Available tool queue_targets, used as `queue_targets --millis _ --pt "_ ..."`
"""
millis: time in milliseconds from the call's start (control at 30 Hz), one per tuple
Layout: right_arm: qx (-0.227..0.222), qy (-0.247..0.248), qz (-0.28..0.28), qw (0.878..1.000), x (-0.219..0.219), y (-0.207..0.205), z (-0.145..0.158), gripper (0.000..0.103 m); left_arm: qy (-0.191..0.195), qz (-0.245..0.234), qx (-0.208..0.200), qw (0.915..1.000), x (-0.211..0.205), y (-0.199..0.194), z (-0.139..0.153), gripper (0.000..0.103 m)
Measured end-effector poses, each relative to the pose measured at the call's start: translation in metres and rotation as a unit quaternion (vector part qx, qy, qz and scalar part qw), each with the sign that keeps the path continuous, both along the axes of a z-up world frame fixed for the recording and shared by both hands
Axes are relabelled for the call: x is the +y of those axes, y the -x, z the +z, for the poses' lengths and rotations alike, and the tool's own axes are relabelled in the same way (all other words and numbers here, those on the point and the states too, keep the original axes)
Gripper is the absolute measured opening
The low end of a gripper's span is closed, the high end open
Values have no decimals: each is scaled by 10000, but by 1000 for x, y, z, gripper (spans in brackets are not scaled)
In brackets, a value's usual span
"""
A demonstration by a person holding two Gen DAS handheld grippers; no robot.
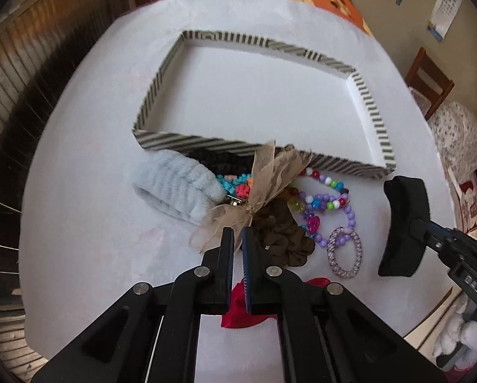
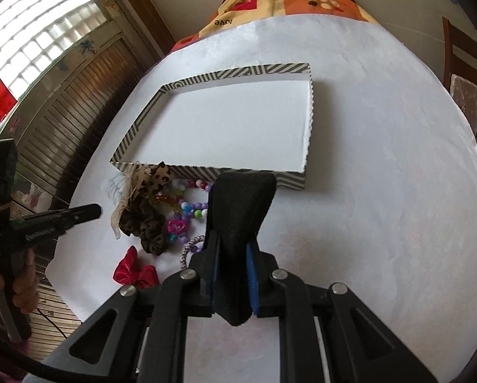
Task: Organize jewelry
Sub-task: 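Grasp the tan bow and brown scrunchies with the left tool while the right tool holds the black clip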
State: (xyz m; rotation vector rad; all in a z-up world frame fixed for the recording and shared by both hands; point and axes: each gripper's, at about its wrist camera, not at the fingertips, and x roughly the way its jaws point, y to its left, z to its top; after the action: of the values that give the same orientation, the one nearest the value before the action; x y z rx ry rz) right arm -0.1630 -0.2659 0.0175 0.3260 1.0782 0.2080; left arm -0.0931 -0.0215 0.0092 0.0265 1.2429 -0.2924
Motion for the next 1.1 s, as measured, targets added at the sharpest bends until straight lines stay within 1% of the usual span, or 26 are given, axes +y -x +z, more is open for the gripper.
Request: queue_targets --millis 133,333,433,500,533,567,733,1000,1100 --pt "125 16 83 9999 4 2 -8 15 -109 27 -40 9999 -7 -5 -10 0" --pt "194 -40 31 9998 -2 0 -10 15 7 -178 19 9998 -10 -5 -12 1" --pt "184 -76 22 9998 -4 -2 -9 15 51 -222 180 9996 -11 -6 -17 1" --pt "190 -92 21 9998 -4 -4 -10 15 67 -293 237 9993 -13 -6 -18 4" --pt "191 -99 20 9998 -4 -4 -10 15 58 -301 246 9992 -13 -6 -19 8" --pt "195 -112 28 9997 -4 -5 -10 15 62 -285 255 9992 -13 -5 -19 10" --pt "231 -99 89 9996 -2 -7 -11 15 -45 -256 239 9994 -15 -5 -23 10" --pt "282 -89 123 9995 0 -8 -13 15 -212 -154 378 9989 -17 -9 -44 12" --pt "292 -85 132 9995 -1 -8 -14 15 -210 -150 374 9990 -18 -7 -46 12"
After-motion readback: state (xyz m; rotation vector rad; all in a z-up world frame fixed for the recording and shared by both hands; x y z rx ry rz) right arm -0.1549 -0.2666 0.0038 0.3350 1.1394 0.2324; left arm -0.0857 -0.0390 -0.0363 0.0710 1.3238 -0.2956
